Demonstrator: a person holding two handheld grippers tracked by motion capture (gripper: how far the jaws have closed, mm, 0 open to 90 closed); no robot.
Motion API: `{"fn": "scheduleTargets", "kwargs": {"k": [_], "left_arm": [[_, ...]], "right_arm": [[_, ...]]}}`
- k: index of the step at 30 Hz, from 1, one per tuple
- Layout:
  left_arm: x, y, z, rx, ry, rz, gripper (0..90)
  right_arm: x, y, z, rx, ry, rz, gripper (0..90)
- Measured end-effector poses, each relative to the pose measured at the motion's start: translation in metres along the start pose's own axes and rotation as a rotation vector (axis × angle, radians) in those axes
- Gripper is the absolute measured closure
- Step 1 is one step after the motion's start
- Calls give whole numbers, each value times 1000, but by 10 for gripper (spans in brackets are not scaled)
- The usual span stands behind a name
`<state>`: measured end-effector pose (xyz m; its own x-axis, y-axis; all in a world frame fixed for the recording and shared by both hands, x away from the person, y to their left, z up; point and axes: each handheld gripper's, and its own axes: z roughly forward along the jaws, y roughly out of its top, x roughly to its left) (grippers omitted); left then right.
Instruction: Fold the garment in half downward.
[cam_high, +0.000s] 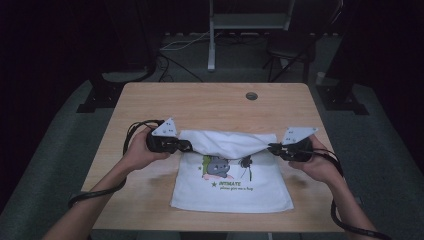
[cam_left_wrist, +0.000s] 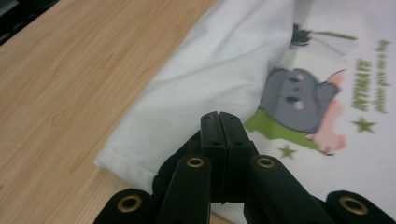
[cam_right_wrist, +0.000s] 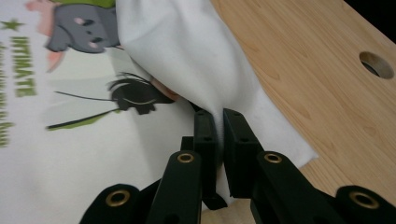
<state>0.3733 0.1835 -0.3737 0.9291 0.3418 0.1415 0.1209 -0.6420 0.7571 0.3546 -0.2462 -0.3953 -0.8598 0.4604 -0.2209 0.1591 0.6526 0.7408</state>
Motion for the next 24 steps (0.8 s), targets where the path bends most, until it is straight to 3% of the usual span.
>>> {"fn": "scheduleTargets", "kwargs": {"k": [4, 8, 11, 13, 15, 18, 21, 24], "left_arm": [[-10, -1, -9, 12, -29, 20, 900], [-23, -4, -14, 42, -72, 54, 900], [-35, -10, -12, 89, -114, 85, 900], [-42, -17, -7, 126, -138, 93, 868], [-46, -22, -3, 140, -110, 106, 743], [-48, -25, -1, 117, -80, 83, 570], [-51, -29, 3, 124, -65, 87, 525], [-51, -31, 8, 128, -40, 96, 532]], "right_arm": [[8, 1, -12, -23, 30, -3, 851], [19, -2, -20, -10, 72, -17, 851], [32, -6, -23, 37, 116, -42, 839], [39, -10, -21, 100, 117, -69, 746], [45, -15, -19, 157, 106, -103, 664], [48, -19, -20, 128, 76, -111, 576], [53, -19, -21, 79, 54, -141, 518], [57, -20, -15, 105, 26, -168, 521]]}}
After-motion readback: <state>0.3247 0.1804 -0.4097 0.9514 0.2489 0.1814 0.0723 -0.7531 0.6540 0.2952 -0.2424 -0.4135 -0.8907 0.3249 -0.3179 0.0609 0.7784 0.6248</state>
